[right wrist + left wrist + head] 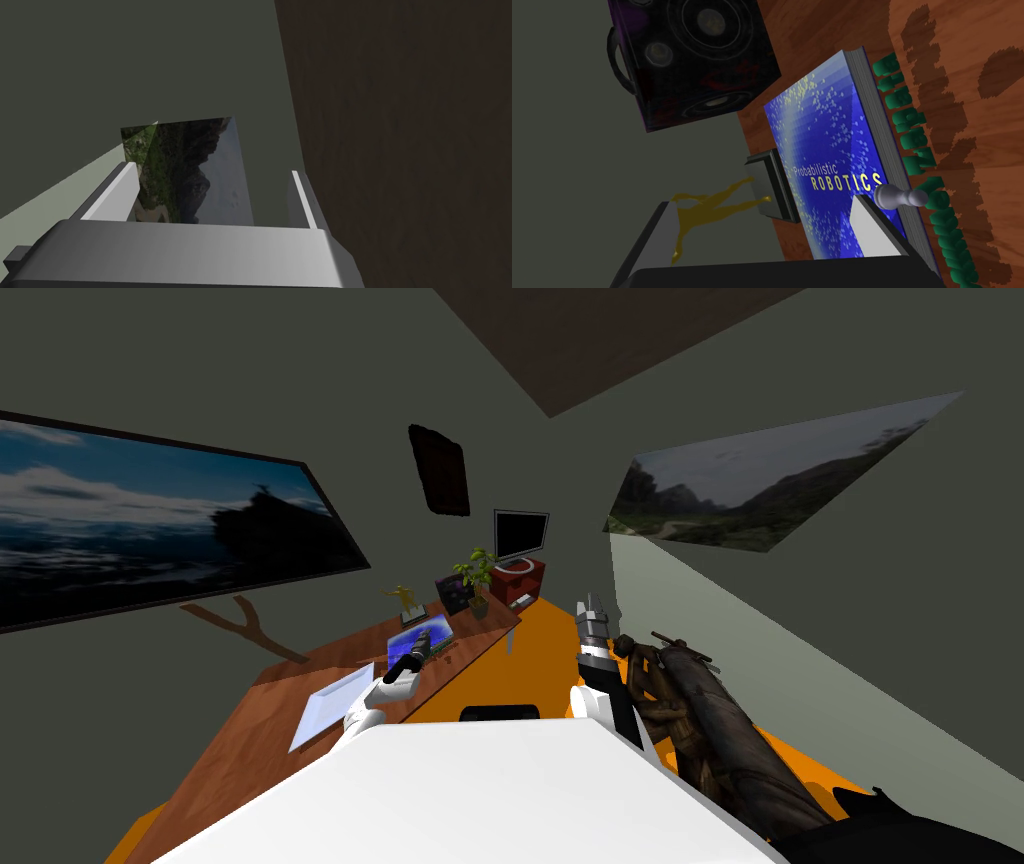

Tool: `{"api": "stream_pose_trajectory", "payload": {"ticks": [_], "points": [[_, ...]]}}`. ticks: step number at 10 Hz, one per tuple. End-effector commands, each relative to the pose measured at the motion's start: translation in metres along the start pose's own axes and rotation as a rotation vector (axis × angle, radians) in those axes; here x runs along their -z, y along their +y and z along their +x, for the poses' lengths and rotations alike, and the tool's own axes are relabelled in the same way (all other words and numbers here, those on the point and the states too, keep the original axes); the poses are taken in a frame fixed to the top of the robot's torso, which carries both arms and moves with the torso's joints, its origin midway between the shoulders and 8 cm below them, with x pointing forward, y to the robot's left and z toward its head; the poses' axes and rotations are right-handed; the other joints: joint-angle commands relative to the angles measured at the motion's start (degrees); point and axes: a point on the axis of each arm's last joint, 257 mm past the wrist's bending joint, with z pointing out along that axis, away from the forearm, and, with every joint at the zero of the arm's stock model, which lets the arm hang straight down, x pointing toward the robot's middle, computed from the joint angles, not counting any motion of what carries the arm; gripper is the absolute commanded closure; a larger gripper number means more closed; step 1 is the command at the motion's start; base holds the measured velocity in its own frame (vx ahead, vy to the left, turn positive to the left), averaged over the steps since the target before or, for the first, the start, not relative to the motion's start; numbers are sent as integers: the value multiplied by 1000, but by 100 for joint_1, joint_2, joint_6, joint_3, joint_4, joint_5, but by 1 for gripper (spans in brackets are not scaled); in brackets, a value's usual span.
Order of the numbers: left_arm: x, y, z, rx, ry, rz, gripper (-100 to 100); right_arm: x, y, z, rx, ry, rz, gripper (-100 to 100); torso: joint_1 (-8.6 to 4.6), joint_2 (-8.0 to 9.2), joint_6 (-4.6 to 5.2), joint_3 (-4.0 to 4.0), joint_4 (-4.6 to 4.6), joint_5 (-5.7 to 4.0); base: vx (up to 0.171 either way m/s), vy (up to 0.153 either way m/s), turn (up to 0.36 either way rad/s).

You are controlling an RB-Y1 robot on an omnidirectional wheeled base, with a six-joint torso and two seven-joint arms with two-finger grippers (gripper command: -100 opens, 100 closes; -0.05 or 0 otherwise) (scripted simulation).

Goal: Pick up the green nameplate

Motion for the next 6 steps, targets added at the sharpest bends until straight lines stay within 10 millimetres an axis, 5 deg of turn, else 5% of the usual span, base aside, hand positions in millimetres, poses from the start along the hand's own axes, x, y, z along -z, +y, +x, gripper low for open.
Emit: {"api": "stream_pose_trajectory", "payload": {"ticks": [1, 6], "points": [[-7, 8, -5, 4, -8, -37, -100, 0, 0, 0, 0, 0, 0, 0, 0, 0, 0, 0, 0, 0, 11, -7, -33], [-13, 46, -19, 13, -35, -152, -100, 0, 0, 0, 0, 0, 0, 0, 0, -2, 0, -1, 0, 0, 13, -7, -26]]}}
